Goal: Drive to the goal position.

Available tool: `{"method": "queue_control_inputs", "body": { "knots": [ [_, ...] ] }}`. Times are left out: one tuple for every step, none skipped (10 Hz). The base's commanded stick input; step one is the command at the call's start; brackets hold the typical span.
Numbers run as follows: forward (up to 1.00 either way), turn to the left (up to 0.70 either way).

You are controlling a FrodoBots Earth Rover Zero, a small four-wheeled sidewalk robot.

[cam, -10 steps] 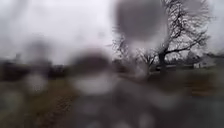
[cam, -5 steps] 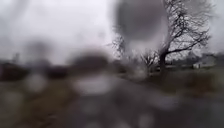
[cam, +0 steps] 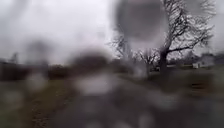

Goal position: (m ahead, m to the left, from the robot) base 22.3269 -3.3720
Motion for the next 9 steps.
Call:
{"method": "queue_control_inputs", "body": {
  "knots": [
    [0.85, 0.2],
    [0.85, 0.34],
    [0.85, 0.34],
    [0.85, 0.26],
    [0.85, 0.13],
    [0.85, 0.0],
    [0.85, 0.0],
    [0.85, 0.0],
    [0.85, 0.0]
  ]
}}
